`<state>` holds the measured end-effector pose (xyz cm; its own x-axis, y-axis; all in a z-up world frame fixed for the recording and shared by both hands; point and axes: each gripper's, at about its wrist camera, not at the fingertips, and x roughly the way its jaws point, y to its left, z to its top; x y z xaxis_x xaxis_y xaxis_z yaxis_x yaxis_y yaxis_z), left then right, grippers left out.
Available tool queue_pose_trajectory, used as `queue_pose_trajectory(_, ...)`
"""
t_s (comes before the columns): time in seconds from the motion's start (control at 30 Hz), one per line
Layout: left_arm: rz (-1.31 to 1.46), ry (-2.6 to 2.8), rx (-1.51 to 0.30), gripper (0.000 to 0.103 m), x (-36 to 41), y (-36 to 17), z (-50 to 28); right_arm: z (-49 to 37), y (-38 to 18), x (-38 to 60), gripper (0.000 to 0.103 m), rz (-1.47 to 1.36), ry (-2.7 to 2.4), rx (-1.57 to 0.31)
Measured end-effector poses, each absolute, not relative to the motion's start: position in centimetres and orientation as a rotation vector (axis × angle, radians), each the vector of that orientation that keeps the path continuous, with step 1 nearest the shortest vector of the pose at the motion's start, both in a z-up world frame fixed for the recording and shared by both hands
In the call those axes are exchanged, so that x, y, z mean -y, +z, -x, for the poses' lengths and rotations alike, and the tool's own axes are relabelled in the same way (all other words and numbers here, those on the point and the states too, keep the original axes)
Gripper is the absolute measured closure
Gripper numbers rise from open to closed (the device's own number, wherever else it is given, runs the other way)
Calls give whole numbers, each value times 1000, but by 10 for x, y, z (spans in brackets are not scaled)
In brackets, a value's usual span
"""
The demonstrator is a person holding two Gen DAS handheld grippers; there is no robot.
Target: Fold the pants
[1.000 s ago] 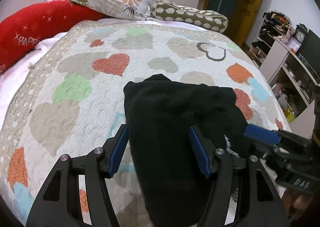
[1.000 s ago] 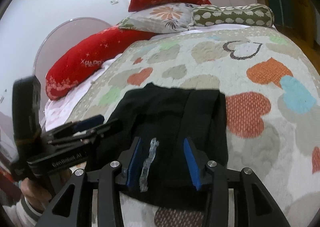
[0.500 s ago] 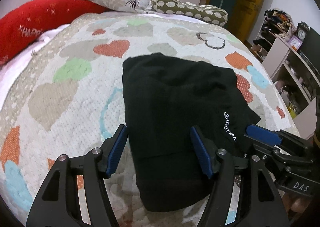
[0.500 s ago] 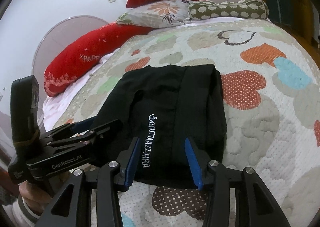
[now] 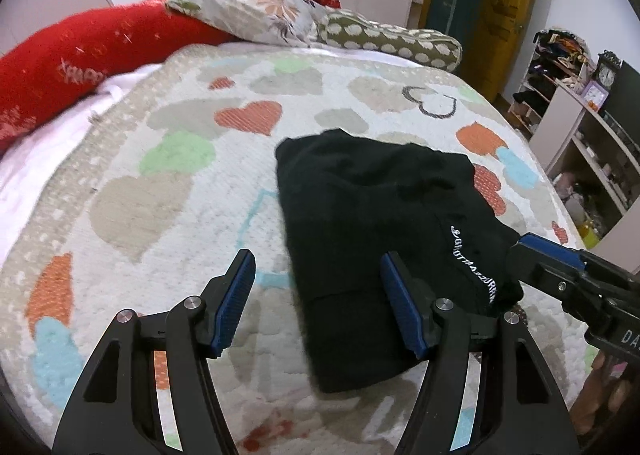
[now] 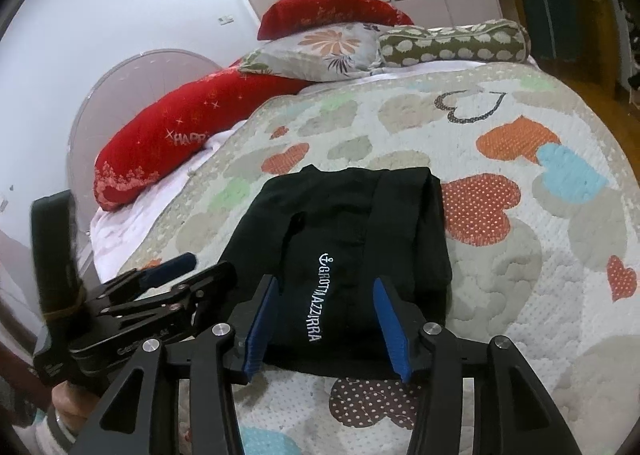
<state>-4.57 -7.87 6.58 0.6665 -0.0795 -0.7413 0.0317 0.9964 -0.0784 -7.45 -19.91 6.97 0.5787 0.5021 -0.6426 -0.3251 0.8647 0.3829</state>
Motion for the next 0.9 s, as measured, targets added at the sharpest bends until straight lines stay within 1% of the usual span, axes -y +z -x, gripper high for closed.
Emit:
queue_pose_trajectory(0.23,53,-25,-795,38,72,77,57,78,72,189,55,-212,477,-811)
queue_pose_trajectory(0.53,32,17,-778,38,73,86,70,88,79,191,55,-201,454,-784)
queue_pose_trajectory(0.9,6,34,-775,38,73,88,76,92,78,196,54,-219,453,-795)
